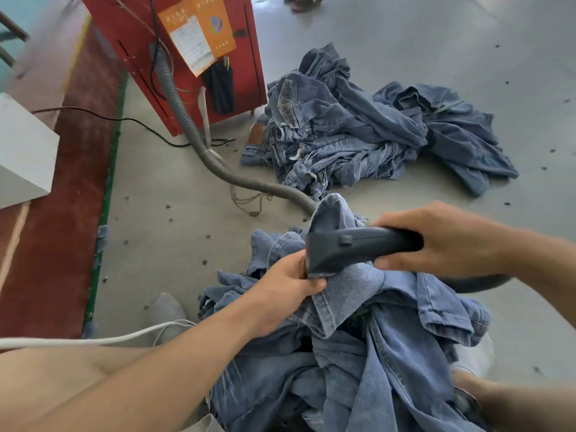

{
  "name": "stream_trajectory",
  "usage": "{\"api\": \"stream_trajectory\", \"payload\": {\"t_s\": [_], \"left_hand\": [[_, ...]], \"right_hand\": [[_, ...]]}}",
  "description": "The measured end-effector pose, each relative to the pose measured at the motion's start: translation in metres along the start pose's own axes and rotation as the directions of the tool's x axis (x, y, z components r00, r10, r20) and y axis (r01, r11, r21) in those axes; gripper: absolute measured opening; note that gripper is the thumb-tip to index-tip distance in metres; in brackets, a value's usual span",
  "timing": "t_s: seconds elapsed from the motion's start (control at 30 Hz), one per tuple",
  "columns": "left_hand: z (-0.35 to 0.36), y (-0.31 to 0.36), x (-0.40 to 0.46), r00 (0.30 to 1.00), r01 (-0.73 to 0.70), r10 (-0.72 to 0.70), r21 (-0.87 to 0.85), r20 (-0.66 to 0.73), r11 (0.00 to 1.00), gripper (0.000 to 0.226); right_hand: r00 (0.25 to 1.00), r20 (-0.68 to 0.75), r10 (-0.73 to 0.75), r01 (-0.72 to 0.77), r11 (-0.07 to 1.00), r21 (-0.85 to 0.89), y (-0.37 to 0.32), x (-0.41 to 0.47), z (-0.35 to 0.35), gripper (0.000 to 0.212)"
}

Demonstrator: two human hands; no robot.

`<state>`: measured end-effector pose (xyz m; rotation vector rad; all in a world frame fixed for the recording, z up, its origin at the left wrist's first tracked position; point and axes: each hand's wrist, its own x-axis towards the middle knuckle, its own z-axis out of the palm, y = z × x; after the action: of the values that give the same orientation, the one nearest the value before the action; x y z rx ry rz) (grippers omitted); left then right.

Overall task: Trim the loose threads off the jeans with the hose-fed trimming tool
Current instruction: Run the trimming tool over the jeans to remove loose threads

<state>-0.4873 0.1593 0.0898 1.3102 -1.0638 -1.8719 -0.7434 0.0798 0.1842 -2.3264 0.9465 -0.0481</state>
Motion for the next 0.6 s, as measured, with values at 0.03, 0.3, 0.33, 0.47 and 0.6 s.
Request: {"api": "stream_trajectory", "payload": {"t_s": [0.03, 0.3, 0.33, 0.47, 0.6], "left_hand": [[0.000, 0.001, 0.000, 1.000, 0.003, -0.003, -0.004, 0.005, 1.000, 0.043], [-0.002, 0.004, 0.006, 0.997, -0.069, 0.068, 0.022, 0.048, 0.997, 0.042], [-0.001, 0.002, 0.006, 0.996, -0.063, 0.062, 0.023, 0.060, 0.998, 0.041], [0.004, -0.001, 0.008, 0.993, 0.019, -0.014, -0.041, 0.121, 0.999, 0.033], [0.001, -0.001, 0.012, 0.989, -0.011, 0.028, -0.113, 0.149, 0.993, 0.039]], "right_hand": [[0.999, -0.043, -0.024, 0.025, 1.000, 0.016, -0.005, 0.004, 0.002, 0.029], [0.994, 0.028, 0.105, -0.108, 0.975, 0.195, 0.006, -0.005, -0.032, 0.018], [0.993, 0.069, 0.097, -0.108, 0.979, 0.170, 0.004, -0.003, -0.026, 0.023], [0.999, -0.040, 0.003, 0.002, 0.993, 0.117, -0.008, 0.007, -0.010, 0.028], [0.985, -0.124, 0.121, -0.089, 0.968, 0.236, 0.004, -0.004, -0.037, 0.028]]}}
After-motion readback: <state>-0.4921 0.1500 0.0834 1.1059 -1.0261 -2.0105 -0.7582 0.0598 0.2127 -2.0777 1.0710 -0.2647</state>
